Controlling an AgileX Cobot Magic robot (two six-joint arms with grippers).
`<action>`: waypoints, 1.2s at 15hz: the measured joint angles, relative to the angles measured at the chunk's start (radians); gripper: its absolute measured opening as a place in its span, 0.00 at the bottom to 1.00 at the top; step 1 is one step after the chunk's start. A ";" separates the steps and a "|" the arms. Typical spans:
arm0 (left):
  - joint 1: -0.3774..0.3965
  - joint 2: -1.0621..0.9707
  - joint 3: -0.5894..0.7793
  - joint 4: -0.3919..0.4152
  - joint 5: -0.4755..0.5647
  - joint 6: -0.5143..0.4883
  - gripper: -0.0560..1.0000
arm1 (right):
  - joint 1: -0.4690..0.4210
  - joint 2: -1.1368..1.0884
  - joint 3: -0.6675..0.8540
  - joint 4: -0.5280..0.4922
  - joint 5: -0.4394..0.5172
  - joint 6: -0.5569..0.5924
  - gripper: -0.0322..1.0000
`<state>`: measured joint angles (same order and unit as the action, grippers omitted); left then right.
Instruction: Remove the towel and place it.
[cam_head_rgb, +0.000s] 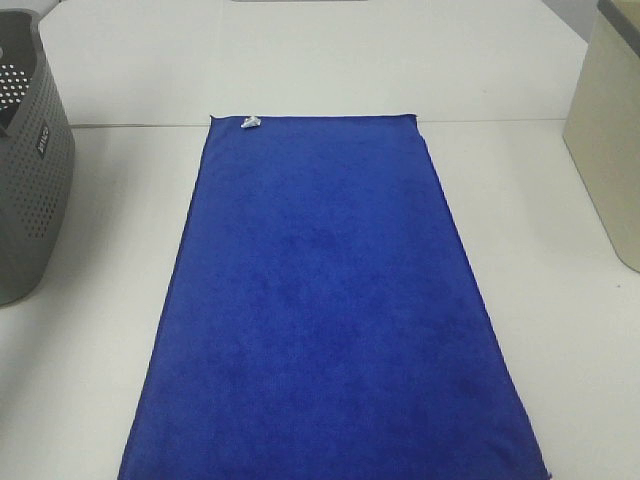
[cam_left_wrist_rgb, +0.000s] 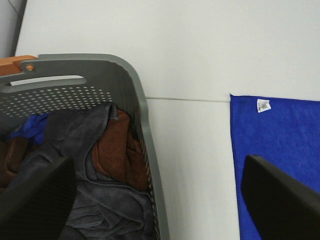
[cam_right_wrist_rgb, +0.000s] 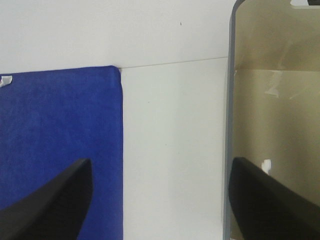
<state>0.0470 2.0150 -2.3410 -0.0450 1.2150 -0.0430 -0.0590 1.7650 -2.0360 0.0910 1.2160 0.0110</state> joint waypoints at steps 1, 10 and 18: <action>0.000 -0.038 0.040 0.000 0.000 0.000 0.83 | 0.000 -0.050 0.064 0.000 0.000 -0.001 0.75; -0.001 -0.742 0.904 0.076 0.004 0.043 0.83 | 0.000 -0.789 0.801 0.007 0.002 0.004 0.75; -0.001 -1.518 1.651 0.109 -0.126 -0.021 0.83 | 0.000 -1.444 1.257 0.000 0.003 0.002 0.75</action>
<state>0.0460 0.4970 -0.6900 0.0640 1.0890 -0.0640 -0.0590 0.3210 -0.7790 0.0910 1.2190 0.0130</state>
